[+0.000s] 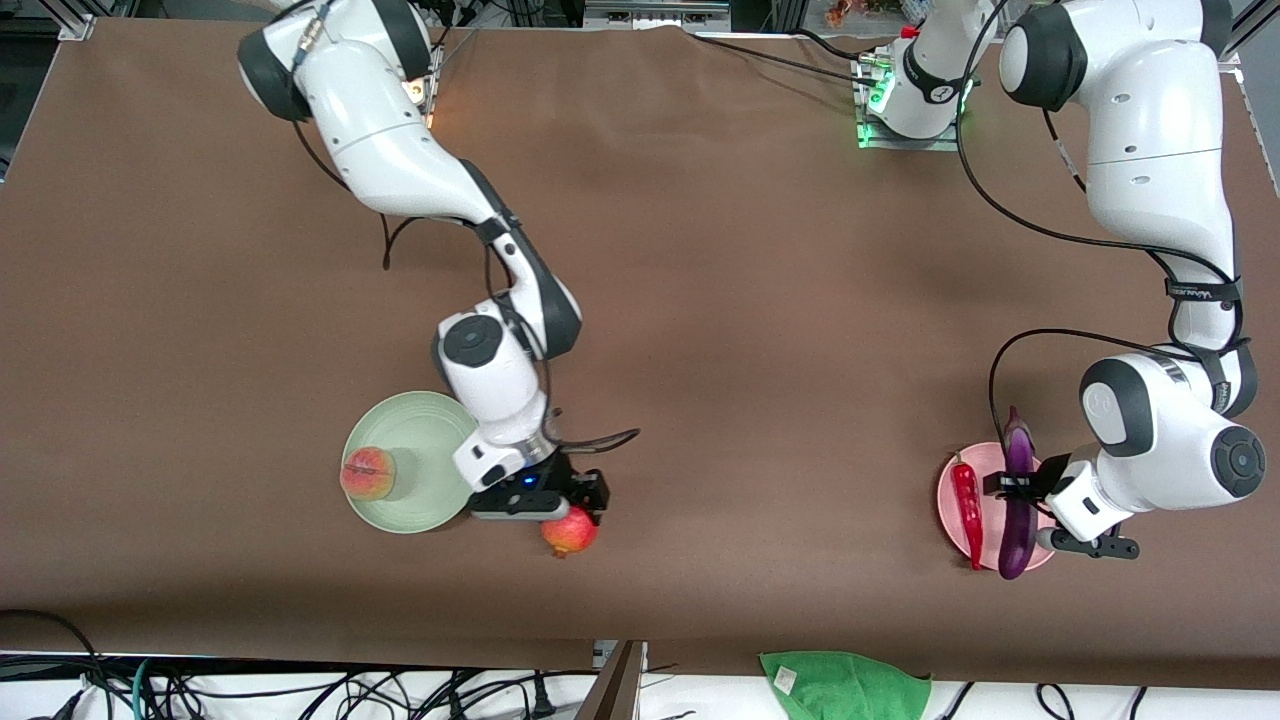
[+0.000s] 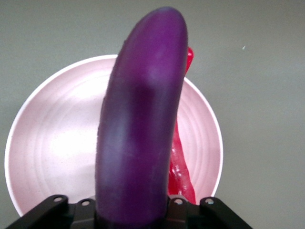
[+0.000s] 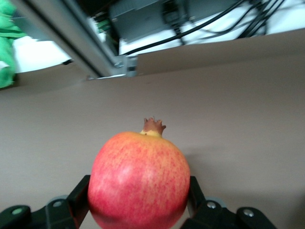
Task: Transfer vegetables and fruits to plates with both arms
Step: 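Carry the purple eggplant onto the pink plate with the left gripper, then carry the red pomegranate onto the green plate with the right gripper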
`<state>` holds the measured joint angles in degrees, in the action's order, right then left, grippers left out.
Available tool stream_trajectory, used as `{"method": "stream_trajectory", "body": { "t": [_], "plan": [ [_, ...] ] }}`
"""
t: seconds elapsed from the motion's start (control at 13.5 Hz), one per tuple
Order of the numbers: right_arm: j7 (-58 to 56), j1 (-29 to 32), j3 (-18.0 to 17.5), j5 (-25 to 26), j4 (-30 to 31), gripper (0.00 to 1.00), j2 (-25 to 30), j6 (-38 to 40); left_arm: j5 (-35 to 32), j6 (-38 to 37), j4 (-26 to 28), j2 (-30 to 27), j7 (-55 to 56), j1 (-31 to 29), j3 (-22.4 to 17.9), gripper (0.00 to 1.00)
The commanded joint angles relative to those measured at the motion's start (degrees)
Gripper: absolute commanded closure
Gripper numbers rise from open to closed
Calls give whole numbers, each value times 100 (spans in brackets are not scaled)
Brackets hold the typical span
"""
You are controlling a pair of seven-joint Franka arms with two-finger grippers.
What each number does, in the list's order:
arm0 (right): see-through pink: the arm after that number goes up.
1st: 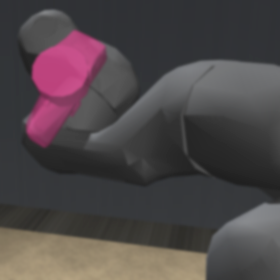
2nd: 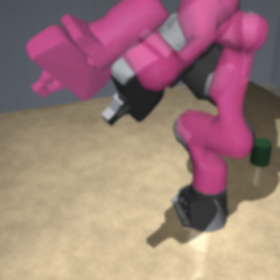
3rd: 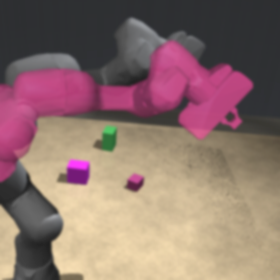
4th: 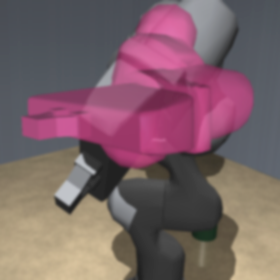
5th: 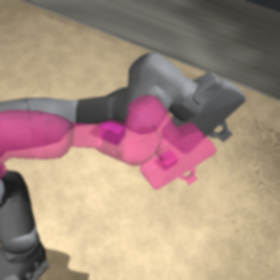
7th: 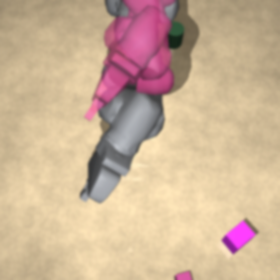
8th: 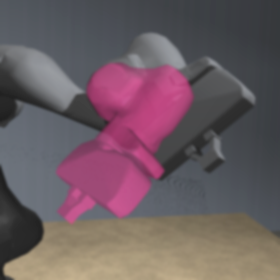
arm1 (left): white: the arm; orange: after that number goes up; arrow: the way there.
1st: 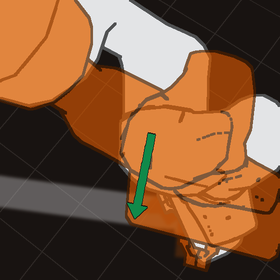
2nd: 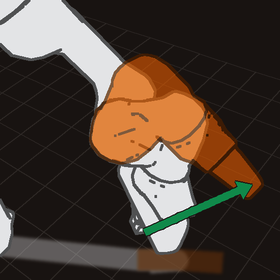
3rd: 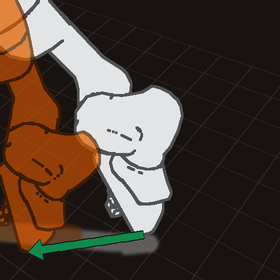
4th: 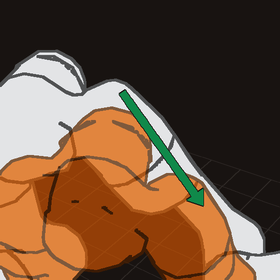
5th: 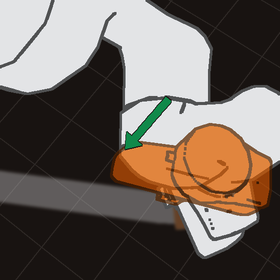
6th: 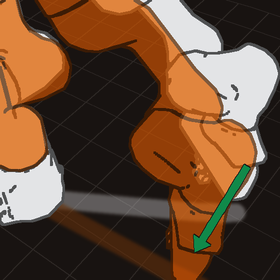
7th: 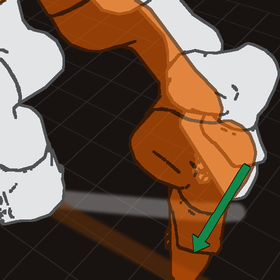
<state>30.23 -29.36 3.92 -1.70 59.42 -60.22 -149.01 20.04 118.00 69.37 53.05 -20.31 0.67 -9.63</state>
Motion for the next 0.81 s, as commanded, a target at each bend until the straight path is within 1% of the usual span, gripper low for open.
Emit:
{"method": "stream_trajectory", "body": {
  "t": [0.0,0.07,0.22,0.3,0.37,0.44,0.52,0.67,0.74],
  "plan": [
    [-1357,596,-330,-373,982,100,992,722,0,4,59,-23,-122,-41,58,0],
    [-1806,781,-330,-549,1245,100,1203,899,0,4,59,-32,-96,-41,58,0],
    [-2493,1132,-330,-708,2139,100,1582,866,0,-13,50,-58,-78,-41,67,0],
    [-2635,1247,-330,-883,2414,100,1670,839,0,-31,24,-67,-78,-49,67,0],
    [-2680,1249,-321,-989,2538,80,1723,830,0,-57,6,-76,-78,-50,67,0],
    [-2698,1266,-321,-1016,2592,20,1715,821,0,-57,-12,-102,-78,-50,58,0],
    [-2707,1310,-313,-1016,2592,0,1715,839,-17,-66,-29,-120,-78,-50,58,0],
    [-2742,1337,-286,-1008,2592,0,1802,1013,-79,-75,-47,-207,-70,29,58,0],
    [-2733,1380,-199,-1016,2592,0,1855,1215,-96,-92,-47,-243,-69,56,58,0]
  ]
}}
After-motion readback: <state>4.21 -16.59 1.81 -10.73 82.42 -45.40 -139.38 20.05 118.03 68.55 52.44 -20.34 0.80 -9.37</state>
